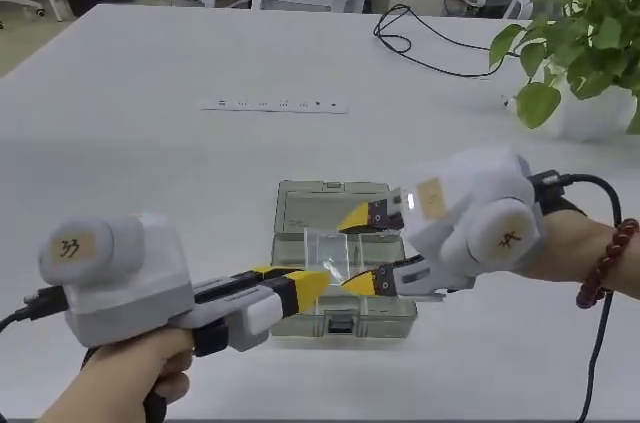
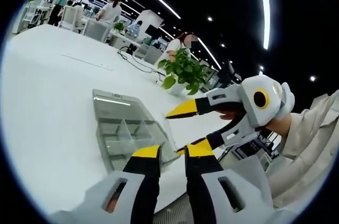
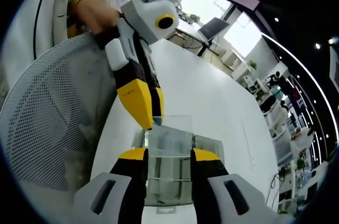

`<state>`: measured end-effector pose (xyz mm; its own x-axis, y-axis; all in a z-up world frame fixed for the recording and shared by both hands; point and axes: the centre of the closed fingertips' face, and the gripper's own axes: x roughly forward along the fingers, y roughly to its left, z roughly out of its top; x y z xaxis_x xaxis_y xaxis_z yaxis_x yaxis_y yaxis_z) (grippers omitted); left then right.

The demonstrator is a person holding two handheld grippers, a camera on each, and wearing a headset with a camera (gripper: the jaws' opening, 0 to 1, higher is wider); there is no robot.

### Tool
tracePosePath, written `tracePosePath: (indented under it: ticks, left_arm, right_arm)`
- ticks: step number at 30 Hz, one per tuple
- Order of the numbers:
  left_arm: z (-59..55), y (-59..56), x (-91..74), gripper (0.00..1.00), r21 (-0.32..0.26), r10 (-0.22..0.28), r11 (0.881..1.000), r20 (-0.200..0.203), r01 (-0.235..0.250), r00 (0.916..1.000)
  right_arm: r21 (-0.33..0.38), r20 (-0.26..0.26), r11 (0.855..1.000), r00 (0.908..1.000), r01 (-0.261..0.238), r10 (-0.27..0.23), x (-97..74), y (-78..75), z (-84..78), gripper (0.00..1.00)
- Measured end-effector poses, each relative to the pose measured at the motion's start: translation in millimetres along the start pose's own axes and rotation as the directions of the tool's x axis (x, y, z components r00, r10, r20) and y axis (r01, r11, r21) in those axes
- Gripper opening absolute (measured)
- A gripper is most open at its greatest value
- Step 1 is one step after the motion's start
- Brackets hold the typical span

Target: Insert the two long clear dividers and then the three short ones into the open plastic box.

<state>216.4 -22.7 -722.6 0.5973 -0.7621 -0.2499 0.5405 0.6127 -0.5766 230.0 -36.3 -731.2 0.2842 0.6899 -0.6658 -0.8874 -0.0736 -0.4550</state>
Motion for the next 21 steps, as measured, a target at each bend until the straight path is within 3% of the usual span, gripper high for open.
tracePosePath:
  ticks: [10,16,21]
  left_arm:
    - [-2.3,-0.2,0.4,0.0,-0.029,0.001,1.0,-0.021,-0.002,0.9998]
    - [-2.2,-1.1,1.1,0.0,-0.047,0.006,0.999,-0.025,-0.008,0.9997]
    - [-1.3,-1.2,0.7,0.0,-0.124,0.006,0.992,-0.018,-0.008,0.9998]
  right_arm:
    - [-0.011,0.021,1.0,0.9997,0.008,-0.007,2.8,-0.8,7.0,0.32]
    - [-0.016,0.02,1.0,0.9997,0.013,-0.013,2.9,-2.3,6.9,0.32]
    - [-0.016,0.022,1.0,0.9995,0.022,-0.021,2.0,-3.2,6.9,0.32]
